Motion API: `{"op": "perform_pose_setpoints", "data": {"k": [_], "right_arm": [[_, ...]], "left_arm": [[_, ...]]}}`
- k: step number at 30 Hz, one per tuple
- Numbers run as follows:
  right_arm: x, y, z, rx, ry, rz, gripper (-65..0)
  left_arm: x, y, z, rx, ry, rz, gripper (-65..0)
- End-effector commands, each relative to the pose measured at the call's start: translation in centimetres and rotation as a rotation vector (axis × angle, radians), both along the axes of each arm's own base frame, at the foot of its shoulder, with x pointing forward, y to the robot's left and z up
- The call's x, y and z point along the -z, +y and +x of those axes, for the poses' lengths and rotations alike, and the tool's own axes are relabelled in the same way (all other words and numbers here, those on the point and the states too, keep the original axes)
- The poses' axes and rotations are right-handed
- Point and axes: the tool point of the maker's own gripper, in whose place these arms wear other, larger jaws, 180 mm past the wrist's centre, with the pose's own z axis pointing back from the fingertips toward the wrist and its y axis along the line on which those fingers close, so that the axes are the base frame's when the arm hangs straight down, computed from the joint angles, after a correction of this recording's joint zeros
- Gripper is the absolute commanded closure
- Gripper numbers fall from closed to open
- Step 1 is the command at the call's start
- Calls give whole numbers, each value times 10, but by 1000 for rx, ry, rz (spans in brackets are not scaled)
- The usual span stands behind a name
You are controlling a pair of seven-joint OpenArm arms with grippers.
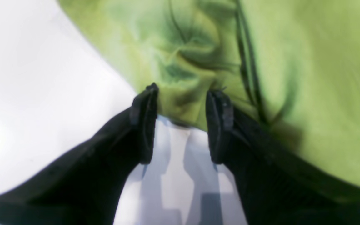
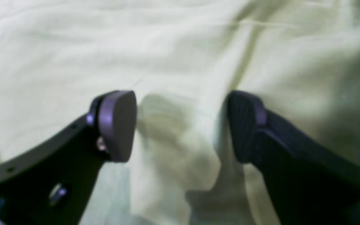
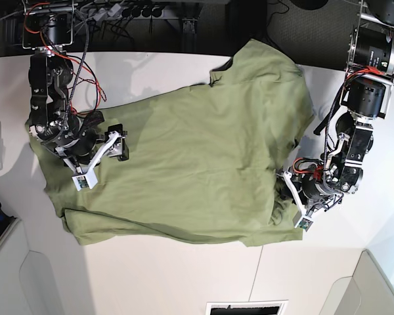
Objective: Layout the t-shirt on the table in an organized manner, then fold the t-shirt properly
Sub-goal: 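Pull the shirt hem with the left gripper away from the right gripper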
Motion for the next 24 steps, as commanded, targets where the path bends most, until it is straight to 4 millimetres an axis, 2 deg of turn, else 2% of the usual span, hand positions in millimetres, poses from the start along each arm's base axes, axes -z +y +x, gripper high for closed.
{"op": "perform_pose_setpoints", "data": {"k": [1,2,5,6,7,8,11,16,24], "right_arm": [[-2,0,-1,-9,6,1,-444],[0,2,-3,-9,10,6,-444],[3,7,-6,-10,18,17,-443],[3,8,-7,-9,17,21,-431],[5,9,-8,-9,17,19,-383],[8,7,-11,-10,25,6,-302],[19,0,-22,-14,50,-49,-12],[31,-8,-37,-24,82,-94,0],[29,-38,-35,-17,78,-178,0]], "left_arm": [[-9,8,7,-9,-16,25,-265],[-9,7,7,-2,-14,24,-218],[-8,5,4,47,-6,48,-23],[-8,7,5,56,-9,66,0],[-8,8,6,62,-16,86,0],[-9,12,7,68,-24,110,0],[-12,21,9,76,-35,166,0],[-20,37,13,75,-52,219,0],[-34,70,14,79,-79,322,0]]}}
